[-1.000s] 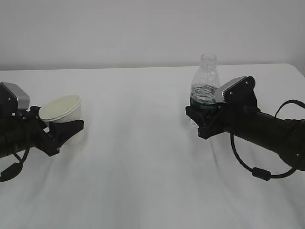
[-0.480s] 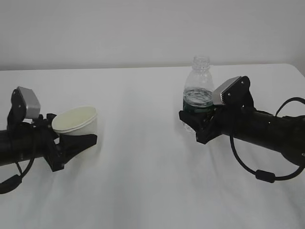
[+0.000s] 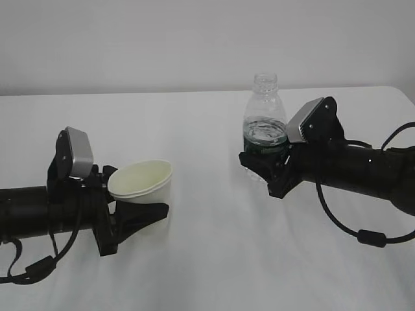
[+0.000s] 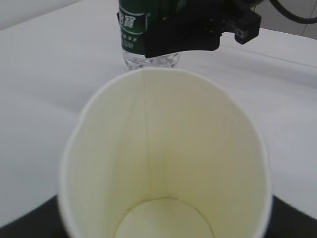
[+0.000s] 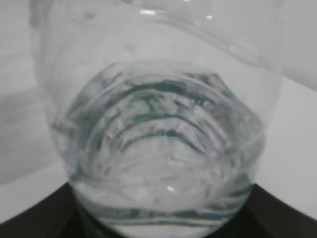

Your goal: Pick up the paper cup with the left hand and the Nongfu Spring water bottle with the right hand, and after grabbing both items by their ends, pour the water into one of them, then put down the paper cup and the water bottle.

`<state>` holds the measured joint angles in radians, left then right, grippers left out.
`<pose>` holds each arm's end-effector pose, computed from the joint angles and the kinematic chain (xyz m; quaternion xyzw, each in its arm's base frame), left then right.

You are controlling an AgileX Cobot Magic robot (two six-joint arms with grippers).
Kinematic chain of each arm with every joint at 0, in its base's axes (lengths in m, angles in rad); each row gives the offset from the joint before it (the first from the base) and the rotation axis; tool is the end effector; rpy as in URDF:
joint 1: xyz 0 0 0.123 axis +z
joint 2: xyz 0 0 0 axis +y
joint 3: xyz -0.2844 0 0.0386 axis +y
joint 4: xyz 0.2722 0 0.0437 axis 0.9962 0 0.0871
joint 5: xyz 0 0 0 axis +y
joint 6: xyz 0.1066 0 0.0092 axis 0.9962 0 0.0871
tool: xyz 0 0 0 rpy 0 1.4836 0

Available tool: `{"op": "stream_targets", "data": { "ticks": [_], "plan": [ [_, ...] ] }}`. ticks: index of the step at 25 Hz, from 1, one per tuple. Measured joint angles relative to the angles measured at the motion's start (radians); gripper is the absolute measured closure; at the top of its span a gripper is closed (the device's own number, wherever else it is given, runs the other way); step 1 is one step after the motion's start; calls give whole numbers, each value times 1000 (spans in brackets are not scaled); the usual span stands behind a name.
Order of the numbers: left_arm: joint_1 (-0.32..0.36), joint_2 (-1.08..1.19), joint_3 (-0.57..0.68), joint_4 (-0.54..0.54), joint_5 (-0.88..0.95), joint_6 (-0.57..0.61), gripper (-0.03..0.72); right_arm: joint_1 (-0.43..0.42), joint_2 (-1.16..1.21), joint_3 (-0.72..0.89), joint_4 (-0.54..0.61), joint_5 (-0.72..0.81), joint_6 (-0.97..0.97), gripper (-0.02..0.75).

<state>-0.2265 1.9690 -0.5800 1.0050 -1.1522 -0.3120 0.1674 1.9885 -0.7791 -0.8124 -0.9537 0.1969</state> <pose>0.2739 -0.1478 0.0823 0.4066 0.6823 -0.3505 0.4963 0.3530 0.1238 0.0983 -0.3722 0.7075 0.2044 0.5649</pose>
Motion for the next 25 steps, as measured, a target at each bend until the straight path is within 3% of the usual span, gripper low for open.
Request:
{"op": "stream_targets", "data": {
  "ticks": [25],
  "plan": [
    [-166, 0, -32, -31, 0, 8, 236, 82, -7, 0, -44, 2, -2, 283]
  ]
}}
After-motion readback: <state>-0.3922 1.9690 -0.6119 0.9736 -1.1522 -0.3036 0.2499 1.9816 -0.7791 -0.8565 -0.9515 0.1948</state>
